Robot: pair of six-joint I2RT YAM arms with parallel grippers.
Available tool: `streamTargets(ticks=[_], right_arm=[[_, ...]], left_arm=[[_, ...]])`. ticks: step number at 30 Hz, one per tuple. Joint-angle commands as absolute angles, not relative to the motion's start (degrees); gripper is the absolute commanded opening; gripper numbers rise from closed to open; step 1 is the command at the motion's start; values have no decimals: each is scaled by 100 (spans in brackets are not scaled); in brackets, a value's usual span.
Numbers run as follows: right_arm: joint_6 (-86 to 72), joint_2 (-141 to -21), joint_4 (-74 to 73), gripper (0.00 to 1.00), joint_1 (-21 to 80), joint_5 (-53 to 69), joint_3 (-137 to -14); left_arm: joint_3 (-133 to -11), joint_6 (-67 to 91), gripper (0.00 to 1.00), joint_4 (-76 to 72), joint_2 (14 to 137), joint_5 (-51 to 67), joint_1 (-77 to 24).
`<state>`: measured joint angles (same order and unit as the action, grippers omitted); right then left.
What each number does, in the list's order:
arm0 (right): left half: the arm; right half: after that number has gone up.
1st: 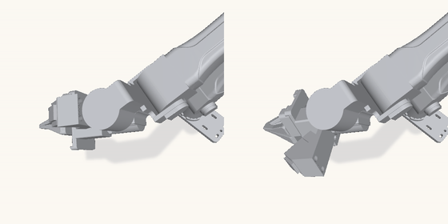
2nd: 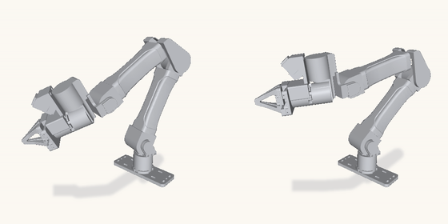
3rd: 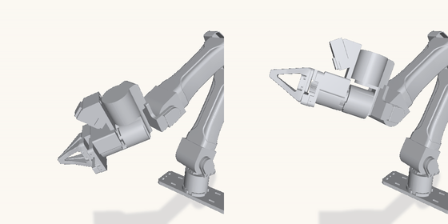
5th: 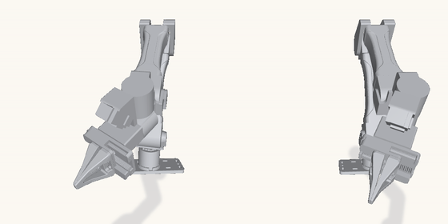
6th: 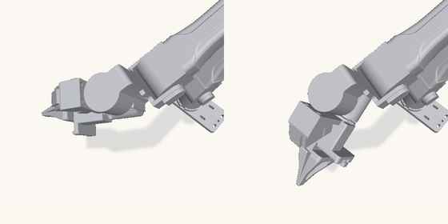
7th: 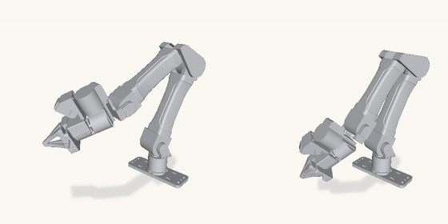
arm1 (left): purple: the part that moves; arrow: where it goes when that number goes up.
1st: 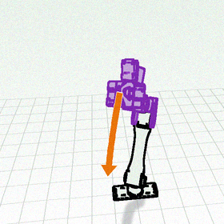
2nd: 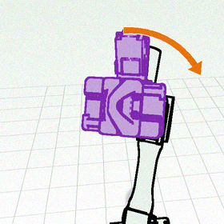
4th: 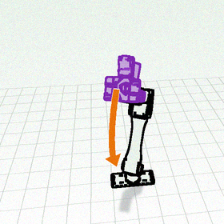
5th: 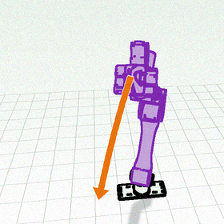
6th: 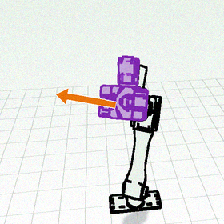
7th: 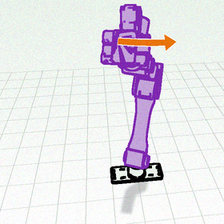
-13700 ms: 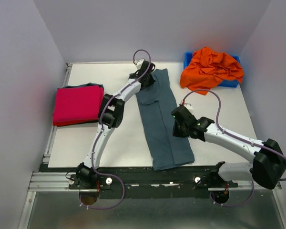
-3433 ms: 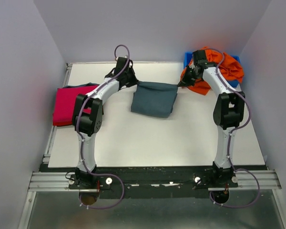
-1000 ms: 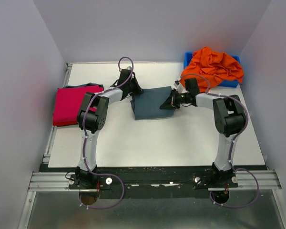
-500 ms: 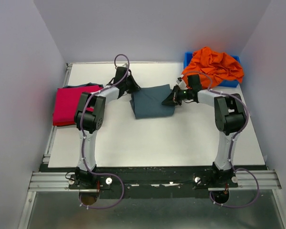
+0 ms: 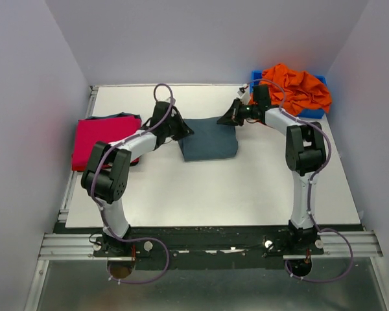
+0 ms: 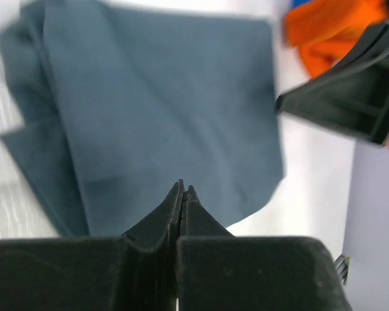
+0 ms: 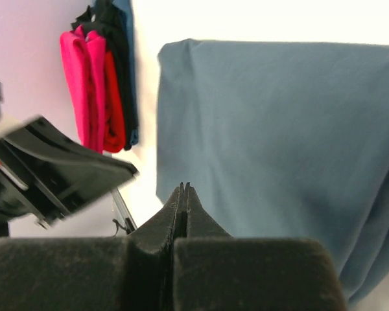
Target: Fold and stack the t-shirts
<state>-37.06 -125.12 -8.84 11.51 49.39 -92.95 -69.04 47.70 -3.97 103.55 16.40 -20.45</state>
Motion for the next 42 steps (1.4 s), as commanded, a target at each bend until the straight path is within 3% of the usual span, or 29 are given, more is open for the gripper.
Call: streamTargets(ticks=[1, 8, 14, 16, 19, 20, 23, 26, 35, 42], right_arm=[[-3972, -13209, -1064, 1, 1116, 4633, -9816], [-4499, -14027, -985, 1, 932, 4244, -10239], [-4299, -13545, -992, 1, 888, 4008, -10081], [-4000, -13194, -1107, 15, 888, 3947, -9976], [-3692, -12640, -1274, 46, 888, 3552, -9677], [-3552, -12534, -1414, 50, 888, 3377, -9659], [-3200, -12489, -2292, 56, 888, 2630, -10036], [-3033, -12594, -2759, 62, 888, 2190, -10265], [-2935, -13297, -3243, 64, 932, 1969, -10784], [-2962, -13535, -3094, 68, 1046, 2215, -10819]], left_arm=[[-6364, 5106, 1, -720, 10801, 1916, -2179], [-5599, 5475, 0, -1345, 11100, 1354, -2180], [-5791, 5055, 0, -890, 10680, 871, -2136], [-6098, 4730, 0, -433, 10398, 582, -2136], [-6590, 4317, 10, 174, 10231, 45, -2136], [-6731, 4228, 14, 298, 10230, -182, -2136], [-7066, 4017, 42, 571, 10327, -597, -2136], [-7443, 3877, 56, 764, 10625, -764, -2118], [-7866, 3894, 67, 642, 11522, -405, -2004], [-7989, 3964, 66, 528, 11874, -176, -1907]])
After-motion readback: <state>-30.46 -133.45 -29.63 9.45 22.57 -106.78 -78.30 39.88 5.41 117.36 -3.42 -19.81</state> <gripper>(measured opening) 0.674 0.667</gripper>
